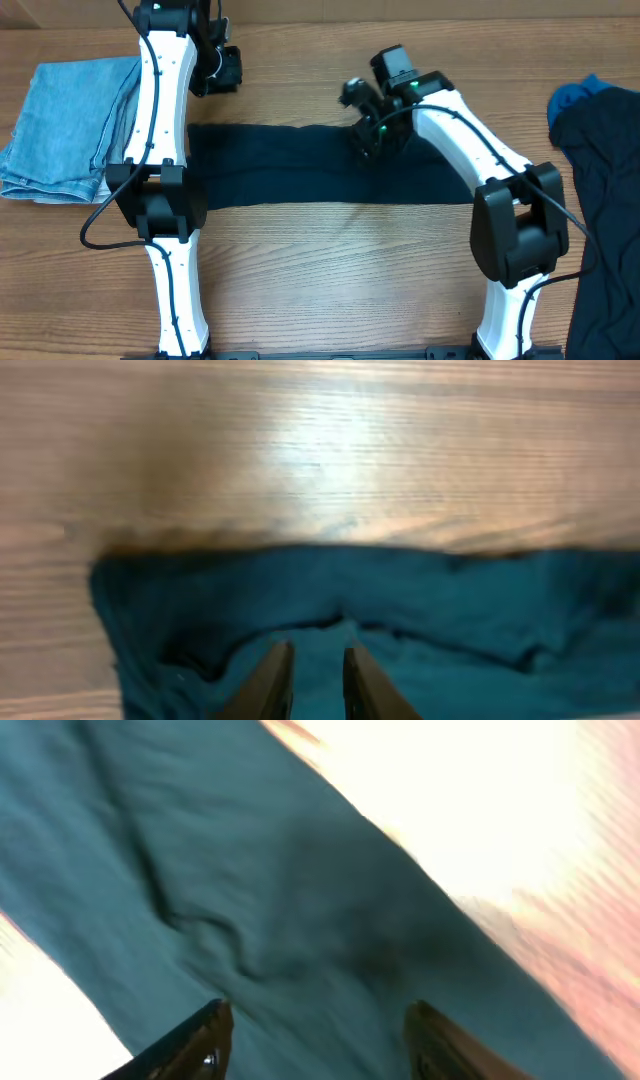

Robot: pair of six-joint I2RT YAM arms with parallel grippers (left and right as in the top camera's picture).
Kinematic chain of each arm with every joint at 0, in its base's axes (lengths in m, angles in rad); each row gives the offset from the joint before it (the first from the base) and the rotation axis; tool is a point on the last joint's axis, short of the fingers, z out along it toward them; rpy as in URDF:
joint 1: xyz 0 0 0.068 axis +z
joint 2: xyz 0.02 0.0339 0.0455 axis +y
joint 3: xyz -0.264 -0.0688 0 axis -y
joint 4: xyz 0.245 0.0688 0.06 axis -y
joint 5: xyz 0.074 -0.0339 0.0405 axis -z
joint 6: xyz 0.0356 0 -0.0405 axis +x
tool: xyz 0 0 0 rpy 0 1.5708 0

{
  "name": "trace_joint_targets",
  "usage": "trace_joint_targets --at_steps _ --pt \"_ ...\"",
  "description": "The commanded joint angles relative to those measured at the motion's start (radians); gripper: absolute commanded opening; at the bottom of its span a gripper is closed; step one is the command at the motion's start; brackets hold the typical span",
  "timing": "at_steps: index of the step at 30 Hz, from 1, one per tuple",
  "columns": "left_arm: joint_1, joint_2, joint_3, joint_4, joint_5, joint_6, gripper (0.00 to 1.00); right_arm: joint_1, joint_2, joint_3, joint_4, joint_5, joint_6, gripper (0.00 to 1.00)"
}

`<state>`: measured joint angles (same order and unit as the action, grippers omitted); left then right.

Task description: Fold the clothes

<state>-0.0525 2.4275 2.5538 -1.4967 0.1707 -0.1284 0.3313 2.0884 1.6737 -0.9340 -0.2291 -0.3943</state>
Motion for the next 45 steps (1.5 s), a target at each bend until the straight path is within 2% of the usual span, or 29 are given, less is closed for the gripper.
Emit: trace_joint_targets --at_steps 1,8,15,19,29,33,38,39,41,43,45 --pt "-0.014 0.005 -0.073 -0.030 0.059 0.002 0.20 -0.085 0.000 0.022 -0.043 0.028 0.190 0.57" --pt "-0.028 0.005 -0.302 -0.016 0.058 0.002 0.17 -0.283 0.000 0.022 -0.134 0.031 0.237 0.56" --pt "-0.025 0.005 -0.414 0.008 -0.025 0.002 0.18 -0.428 0.000 0.016 -0.194 0.187 0.320 0.56" --pt "-0.025 0.005 -0.418 0.020 -0.025 0.002 0.21 -0.486 0.000 -0.003 -0.208 0.195 0.322 0.56" --pt "-0.025 0.005 -0.418 0.024 -0.025 0.017 0.21 -0.521 0.001 -0.065 -0.141 0.183 0.348 0.54" --pt "-0.025 0.005 -0.418 0.024 -0.025 0.017 0.21 -0.521 0.001 -0.091 -0.105 0.183 0.468 0.54" --pt "-0.025 0.005 -0.418 0.024 -0.025 0.017 0.21 -0.521 0.001 -0.129 -0.071 0.180 0.481 0.53" --pt "-0.025 0.005 -0.418 0.024 -0.025 0.017 0.21 -0.521 0.001 -0.129 -0.067 0.174 0.481 0.49" --pt "-0.025 0.005 -0.418 0.024 -0.025 0.017 0.21 -0.521 0.001 -0.129 -0.057 0.148 0.481 0.27" --pt "-0.025 0.005 -0.418 0.024 -0.025 0.017 0.21 -0.521 0.001 -0.129 -0.050 0.123 0.481 0.19" --pt "-0.025 0.005 -0.418 0.024 -0.025 0.017 0.21 -0.521 0.001 -0.129 -0.048 0.115 0.481 0.19"
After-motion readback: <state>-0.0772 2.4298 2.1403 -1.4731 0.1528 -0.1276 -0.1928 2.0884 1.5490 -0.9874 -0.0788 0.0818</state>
